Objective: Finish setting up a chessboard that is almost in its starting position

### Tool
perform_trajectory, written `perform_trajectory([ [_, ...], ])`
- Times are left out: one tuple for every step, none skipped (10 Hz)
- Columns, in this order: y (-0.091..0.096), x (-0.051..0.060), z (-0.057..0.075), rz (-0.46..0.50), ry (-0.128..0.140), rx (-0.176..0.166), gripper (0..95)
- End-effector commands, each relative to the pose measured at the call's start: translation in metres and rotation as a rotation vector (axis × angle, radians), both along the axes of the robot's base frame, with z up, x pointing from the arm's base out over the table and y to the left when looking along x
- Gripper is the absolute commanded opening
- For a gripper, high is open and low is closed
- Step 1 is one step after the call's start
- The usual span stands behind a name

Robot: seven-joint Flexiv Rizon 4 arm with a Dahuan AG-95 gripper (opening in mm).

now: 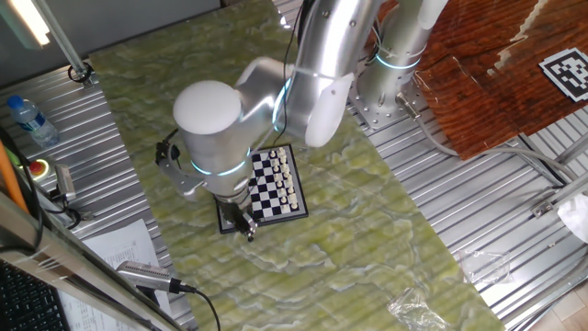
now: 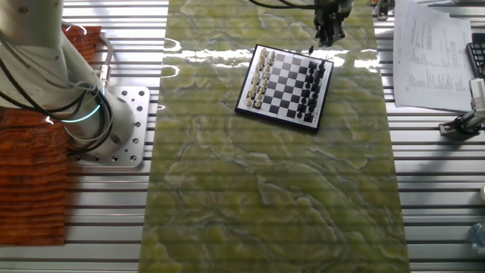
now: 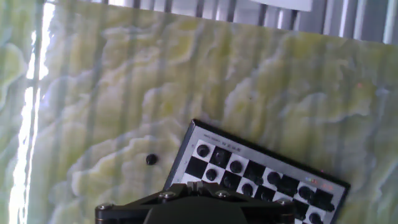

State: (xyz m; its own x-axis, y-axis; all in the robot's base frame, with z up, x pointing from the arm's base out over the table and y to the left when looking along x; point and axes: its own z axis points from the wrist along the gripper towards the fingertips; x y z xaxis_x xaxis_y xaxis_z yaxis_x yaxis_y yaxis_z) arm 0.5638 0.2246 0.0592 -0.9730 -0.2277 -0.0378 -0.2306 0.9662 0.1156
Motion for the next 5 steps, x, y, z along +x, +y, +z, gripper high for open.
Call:
perform_trajectory([
  [0.0040, 0.0007, -0.0113, -0.063, -0.017, -0.049, 19.0],
  [0.0045, 0.0006, -0.0118, -0.064, -0.017, -0.050, 19.0],
  [0.0063, -0.0002, -0.0128, -0.063, -0.010, -0.069, 19.0],
  [0.0076, -0.0015, -0.0147, -0.070, -0.008, -0.078, 19.0],
  [0.0079, -0.0031, -0.0173, -0.070, -0.009, -0.090, 0.0],
])
